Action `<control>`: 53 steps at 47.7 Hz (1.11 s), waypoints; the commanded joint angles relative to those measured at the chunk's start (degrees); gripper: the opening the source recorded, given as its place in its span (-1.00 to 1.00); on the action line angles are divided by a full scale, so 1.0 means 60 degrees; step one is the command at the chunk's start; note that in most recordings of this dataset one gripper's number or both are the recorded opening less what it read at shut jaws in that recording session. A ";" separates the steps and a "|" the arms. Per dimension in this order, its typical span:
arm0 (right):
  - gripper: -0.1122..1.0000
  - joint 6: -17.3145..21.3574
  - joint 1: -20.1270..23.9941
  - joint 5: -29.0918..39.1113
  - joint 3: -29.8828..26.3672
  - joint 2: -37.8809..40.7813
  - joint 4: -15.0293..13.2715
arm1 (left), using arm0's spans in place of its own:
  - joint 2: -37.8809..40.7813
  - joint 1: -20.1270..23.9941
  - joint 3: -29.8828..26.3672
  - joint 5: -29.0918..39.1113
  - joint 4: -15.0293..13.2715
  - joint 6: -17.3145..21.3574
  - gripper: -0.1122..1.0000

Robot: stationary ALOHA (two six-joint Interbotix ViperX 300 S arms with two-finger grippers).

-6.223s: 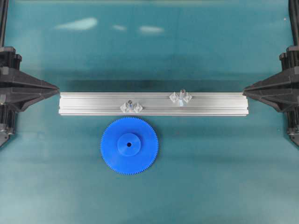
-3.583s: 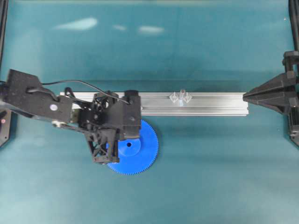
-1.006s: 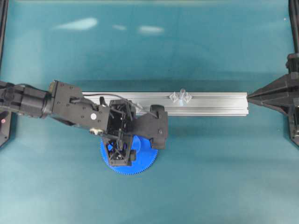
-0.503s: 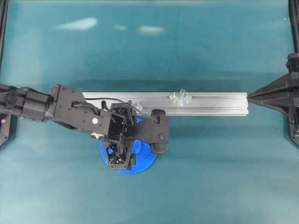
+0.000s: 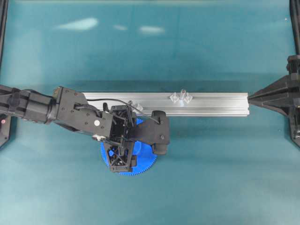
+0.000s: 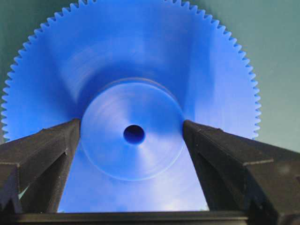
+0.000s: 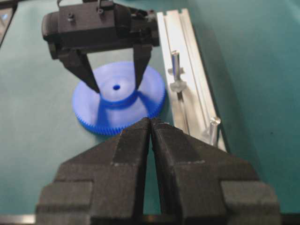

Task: Insert the large gear onto the shaft.
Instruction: 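Close the left gripper on the hub to grasp the gear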

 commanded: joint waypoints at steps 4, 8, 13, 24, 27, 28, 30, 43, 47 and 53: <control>-0.51 0.0073 -0.0015 -0.0029 -0.0103 0.0059 0.0015 | 0.0059 0.0029 0.0044 -0.0117 0.0015 -0.0015 0.91; -0.52 0.0088 -0.0015 -0.0044 -0.0088 0.0059 0.0015 | 0.0161 0.0029 0.0117 -0.0205 0.0015 -0.0029 0.91; -0.52 0.0088 -0.0015 -0.0029 -0.0088 0.0029 0.0000 | 0.0234 0.0029 0.0146 -0.0234 0.0015 -0.0029 0.91; -0.52 0.0088 -0.0015 -0.0029 -0.0073 -0.0059 0.0000 | 0.0190 0.0029 0.0146 -0.0220 0.0015 -0.0029 0.91; -0.52 0.0088 -0.0015 -0.0029 -0.0088 -0.0059 0.0000 | 0.0190 0.0029 0.0146 -0.0220 0.0015 -0.0029 0.91; -0.52 0.0088 -0.0015 -0.0029 -0.0088 -0.0059 0.0000 | 0.0190 0.0029 0.0146 -0.0220 0.0029 -0.0029 0.91; -0.52 0.0088 -0.0015 -0.0029 -0.0088 -0.0044 0.0000 | 0.0205 0.0029 0.0146 -0.0220 0.0015 -0.0029 0.91; -0.52 0.0088 -0.0015 -0.0044 -0.0073 -0.0059 0.0015 | 0.0234 0.0029 0.0161 -0.0205 0.0015 -0.0029 0.91; -0.52 0.0088 -0.0015 -0.0044 -0.0073 -0.0059 0.0015 | 0.0249 0.0029 0.0146 -0.0205 0.0015 -0.0059 0.90; -0.52 0.0088 -0.0015 -0.0029 -0.0059 -0.0044 0.0015 | 0.0249 0.0029 0.0132 -0.0190 0.0015 -0.0088 0.87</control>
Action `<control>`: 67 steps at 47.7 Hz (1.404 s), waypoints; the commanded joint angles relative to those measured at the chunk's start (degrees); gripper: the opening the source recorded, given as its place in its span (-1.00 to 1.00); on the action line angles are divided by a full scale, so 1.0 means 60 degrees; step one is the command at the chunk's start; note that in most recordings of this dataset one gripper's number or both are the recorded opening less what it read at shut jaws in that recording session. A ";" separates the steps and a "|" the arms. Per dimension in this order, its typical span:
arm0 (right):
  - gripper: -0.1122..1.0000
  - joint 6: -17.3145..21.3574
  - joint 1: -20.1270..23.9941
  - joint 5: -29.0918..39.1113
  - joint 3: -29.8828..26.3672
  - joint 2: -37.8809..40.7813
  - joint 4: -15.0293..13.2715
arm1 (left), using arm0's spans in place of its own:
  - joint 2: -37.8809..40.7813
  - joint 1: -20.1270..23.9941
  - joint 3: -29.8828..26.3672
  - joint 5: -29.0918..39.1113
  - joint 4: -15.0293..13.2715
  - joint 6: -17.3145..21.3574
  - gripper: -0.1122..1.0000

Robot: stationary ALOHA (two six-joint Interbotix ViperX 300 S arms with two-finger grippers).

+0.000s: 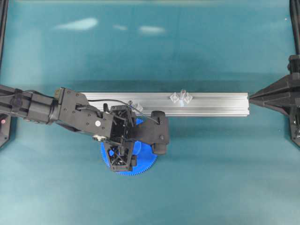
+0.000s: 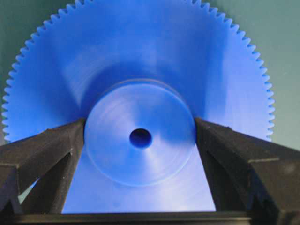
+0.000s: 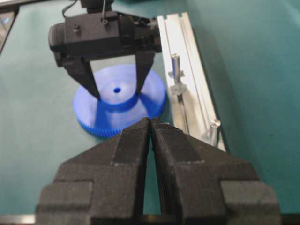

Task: Insert the large gear onto the shaft.
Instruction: 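Close the left gripper on the hub to grasp the gear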

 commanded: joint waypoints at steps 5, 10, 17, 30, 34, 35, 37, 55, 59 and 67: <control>-0.52 0.0088 -0.0015 -0.0044 -0.0073 0.0044 0.0000 | 0.0000 0.0000 0.0000 0.0015 0.0015 -0.0015 0.73; -0.52 0.0088 -0.0015 -0.0029 -0.0044 0.0044 0.0015 | -0.0015 0.0000 -0.0015 0.0029 0.0015 0.0029 0.58; -0.52 0.0088 -0.0015 -0.0044 -0.0044 0.0044 0.0015 | -0.0029 0.0000 0.0015 0.0029 0.0029 0.0015 0.58; -0.52 0.0088 -0.0015 -0.0029 -0.0029 0.0044 0.0000 | -0.0073 0.0000 -0.0044 0.0029 0.0029 0.0073 0.58; -0.52 0.0088 -0.0015 -0.0029 -0.0029 0.0044 0.0015 | -0.0088 0.0000 -0.0073 0.0029 0.0029 0.0103 0.58; -0.52 0.0088 -0.0015 -0.0029 -0.0029 0.0044 0.0015 | -0.0088 0.0000 -0.0088 0.0029 0.0029 0.0103 0.58; -0.52 0.0088 -0.0015 -0.0029 -0.0029 0.0044 0.0015 | -0.0117 0.0000 -0.0088 0.0029 0.0029 0.0103 0.58; -0.52 0.0088 -0.0015 -0.0029 -0.0015 0.0000 0.0015 | -0.0469 0.0000 -0.0571 0.0645 0.0029 0.0103 0.58; -0.52 0.0088 -0.0015 -0.0029 -0.0015 -0.0029 0.0000 | -0.0527 0.0000 -0.0762 0.0908 0.0029 0.0132 0.58; -0.52 0.0088 -0.0015 -0.0029 0.0029 -0.0059 0.0000 | -0.0645 0.0000 -0.1084 0.1157 0.0029 0.0234 0.58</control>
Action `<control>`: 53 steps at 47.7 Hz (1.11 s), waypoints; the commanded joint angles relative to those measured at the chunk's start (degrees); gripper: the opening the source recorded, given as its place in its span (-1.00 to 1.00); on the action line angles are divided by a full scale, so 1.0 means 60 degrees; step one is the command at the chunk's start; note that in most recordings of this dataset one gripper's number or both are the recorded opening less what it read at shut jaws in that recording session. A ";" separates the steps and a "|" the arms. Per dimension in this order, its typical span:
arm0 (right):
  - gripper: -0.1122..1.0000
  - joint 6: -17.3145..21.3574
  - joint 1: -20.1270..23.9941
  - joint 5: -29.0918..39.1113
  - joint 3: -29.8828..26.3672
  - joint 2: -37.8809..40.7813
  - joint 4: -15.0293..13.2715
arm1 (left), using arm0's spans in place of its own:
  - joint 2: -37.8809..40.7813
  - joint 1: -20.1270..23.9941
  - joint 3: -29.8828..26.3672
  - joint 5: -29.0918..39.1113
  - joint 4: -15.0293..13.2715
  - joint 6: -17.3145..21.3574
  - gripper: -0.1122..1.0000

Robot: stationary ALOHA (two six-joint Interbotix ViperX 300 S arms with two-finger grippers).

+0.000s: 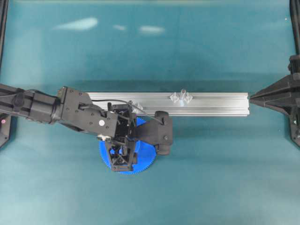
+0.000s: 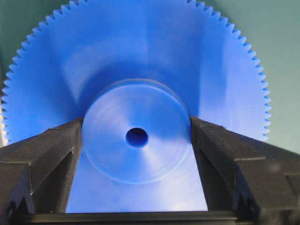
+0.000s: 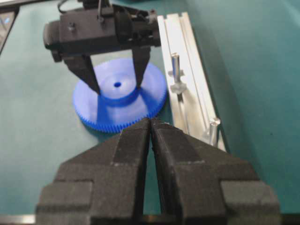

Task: Insert the large gear onto the shaft.
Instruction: 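Close the left gripper on the hub to grasp the gear, then lift the gear and swing it upright toward the right shaft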

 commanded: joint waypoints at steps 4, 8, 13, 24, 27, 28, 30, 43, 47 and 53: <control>-0.52 0.0088 -0.0015 -0.0029 -0.0088 0.0044 0.0000 | -0.0601 0.0000 -0.0542 0.0190 0.0015 0.0117 0.58; -0.52 0.0088 -0.0015 -0.0044 -0.0073 0.0044 0.0015 | -0.0703 0.0000 -0.0732 0.0293 0.0015 0.0176 0.58; -0.52 0.0088 -0.0015 -0.0044 -0.0088 0.0029 0.0000 | -0.0850 0.0000 -0.0967 0.0425 0.0044 0.0454 0.58; -0.52 0.0088 -0.0015 -0.0044 -0.0088 0.0029 0.0000 | -0.0952 0.0220 -0.1641 0.1333 0.0044 0.1011 0.58; -0.51 0.0088 -0.0015 -0.0029 -0.0088 0.0029 0.0000 | -0.0952 0.0322 -0.1890 0.1567 0.0044 0.1128 0.58; -0.52 0.0088 -0.0029 -0.0029 -0.0073 0.0029 0.0000 | -0.0937 0.0366 -0.1963 0.1611 0.0044 0.1201 0.58; -0.52 0.0088 -0.0015 -0.0044 -0.0073 0.0029 0.0000 | -0.0952 0.0454 -0.2168 0.1743 0.0044 0.1362 0.58; -0.52 0.0088 -0.0015 -0.0029 -0.0073 0.0015 0.0000 | -0.0894 0.0820 -0.3018 0.2153 0.0059 0.2139 0.58; -0.52 0.0088 -0.0015 -0.0029 -0.0059 0.0029 0.0000 | -0.0864 0.0952 -0.3223 0.2271 0.0044 0.2388 0.58; -0.52 0.0088 -0.0015 -0.0029 -0.0059 0.0015 0.0015 | -0.0732 0.1113 -0.3428 0.2300 0.0059 0.2710 0.58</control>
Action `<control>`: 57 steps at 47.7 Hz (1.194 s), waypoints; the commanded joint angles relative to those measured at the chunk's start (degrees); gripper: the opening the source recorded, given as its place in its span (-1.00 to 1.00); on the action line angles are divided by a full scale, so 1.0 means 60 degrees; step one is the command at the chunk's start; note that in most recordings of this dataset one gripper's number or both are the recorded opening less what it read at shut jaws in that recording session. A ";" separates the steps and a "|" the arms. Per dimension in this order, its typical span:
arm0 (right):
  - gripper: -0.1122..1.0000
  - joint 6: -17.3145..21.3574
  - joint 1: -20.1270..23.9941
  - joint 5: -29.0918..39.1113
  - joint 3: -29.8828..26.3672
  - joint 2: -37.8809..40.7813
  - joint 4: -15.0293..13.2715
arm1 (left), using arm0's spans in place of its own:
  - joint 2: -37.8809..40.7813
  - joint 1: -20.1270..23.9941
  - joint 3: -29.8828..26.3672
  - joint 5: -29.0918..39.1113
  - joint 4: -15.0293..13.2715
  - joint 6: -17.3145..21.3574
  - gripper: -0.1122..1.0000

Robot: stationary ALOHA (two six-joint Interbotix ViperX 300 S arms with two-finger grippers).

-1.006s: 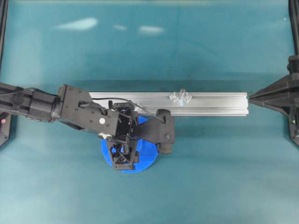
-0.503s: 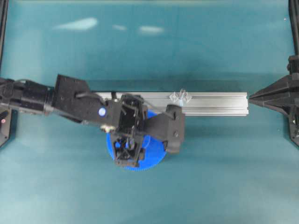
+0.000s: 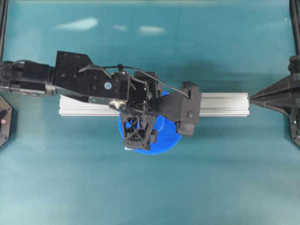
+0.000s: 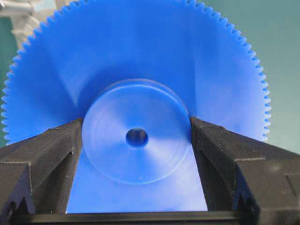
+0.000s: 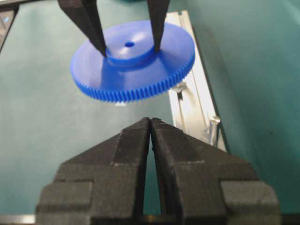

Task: Insert the large gear onto the shaft.
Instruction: 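Lift the gear and swing it upright toward the right shaft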

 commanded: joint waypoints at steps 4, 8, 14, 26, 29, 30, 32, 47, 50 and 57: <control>-0.52 0.0088 -0.0015 -0.0044 -0.0073 0.0059 0.0000 | -0.0088 0.0278 -0.0601 -0.0015 0.0029 0.0337 0.58; -0.52 0.0088 -0.0015 -0.0044 -0.0059 0.0059 0.0000 | 0.0059 0.0410 -0.0791 -0.0015 0.0029 0.0601 0.58; -0.52 0.0088 -0.0029 -0.0044 -0.0044 0.0044 0.0000 | 0.0352 0.0645 -0.1143 -0.0015 0.0029 0.1011 0.58; -0.52 0.0088 -0.0044 -0.0029 -0.0029 -0.0044 -0.0015 | 0.1040 0.0923 -0.2007 0.0103 0.0029 0.1699 0.58; -0.52 0.0088 -0.0044 -0.0044 0.0000 -0.0088 -0.0015 | 0.1260 0.0967 -0.2271 0.0161 0.0029 0.1772 0.58; -0.52 0.0088 -0.0059 -0.0044 0.0000 -0.0103 -0.0015 | 0.1333 0.0981 -0.2344 0.0190 0.0029 0.1787 0.58; -0.52 0.0088 -0.0073 -0.0044 0.0000 -0.0117 -0.0029 | 0.1479 0.1011 -0.2520 0.0234 0.0029 0.1802 0.58; -0.52 0.0073 -0.0117 -0.0044 0.0015 -0.0161 -0.0044 | 0.2388 0.1201 -0.3574 0.0425 0.0029 0.1831 0.58; -0.52 0.0073 -0.0117 -0.0044 0.0015 -0.0176 -0.0044 | 0.2476 0.1230 -0.3662 0.0454 0.0029 0.1831 0.58; -0.52 0.0073 -0.0117 -0.0044 0.0015 -0.0205 -0.0044 | 0.2593 0.1348 -0.3662 0.0527 0.0059 0.1831 0.58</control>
